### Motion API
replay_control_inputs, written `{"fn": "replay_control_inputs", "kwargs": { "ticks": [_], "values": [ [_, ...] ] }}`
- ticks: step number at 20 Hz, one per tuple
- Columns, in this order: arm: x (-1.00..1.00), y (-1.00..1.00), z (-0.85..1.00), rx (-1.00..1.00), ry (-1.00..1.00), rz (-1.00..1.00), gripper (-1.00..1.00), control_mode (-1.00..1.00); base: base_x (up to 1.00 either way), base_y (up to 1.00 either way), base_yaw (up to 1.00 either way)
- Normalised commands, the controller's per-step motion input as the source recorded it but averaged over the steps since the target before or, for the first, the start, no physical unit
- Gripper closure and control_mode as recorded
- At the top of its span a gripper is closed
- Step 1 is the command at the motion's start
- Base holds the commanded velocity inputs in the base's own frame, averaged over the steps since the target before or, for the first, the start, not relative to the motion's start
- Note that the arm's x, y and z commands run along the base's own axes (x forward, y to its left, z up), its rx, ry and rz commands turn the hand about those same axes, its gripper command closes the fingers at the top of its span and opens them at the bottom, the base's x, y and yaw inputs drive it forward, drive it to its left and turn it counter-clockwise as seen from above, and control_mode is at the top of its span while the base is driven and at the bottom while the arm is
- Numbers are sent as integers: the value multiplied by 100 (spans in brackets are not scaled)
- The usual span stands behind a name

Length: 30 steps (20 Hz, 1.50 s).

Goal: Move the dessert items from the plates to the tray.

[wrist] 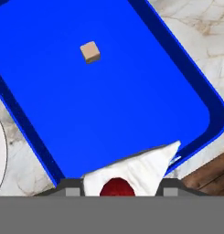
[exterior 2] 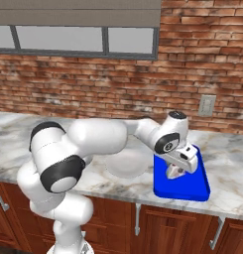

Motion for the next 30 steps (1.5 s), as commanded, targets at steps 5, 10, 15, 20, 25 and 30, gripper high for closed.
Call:
{"fn": "replay_control_inputs", "kwargs": {
  "ticks": [5,10,15,20,25,30],
  "values": [
    [0,-20,-39,3,0,-2,100,-100,0,0,0],
    [2,-13,-42,1,0,0,100,-100,0,0,0],
    [6,-9,-18,0,0,0,100,-100,0,0,0],
    [19,-1,0,0,0,0,100,-100,0,0,0],
    [8,-1,-9,0,-2,0,100,-100,0,0,0],
    [0,0,0,0,0,0,-100,-100,0,0,0]
  ]
}}
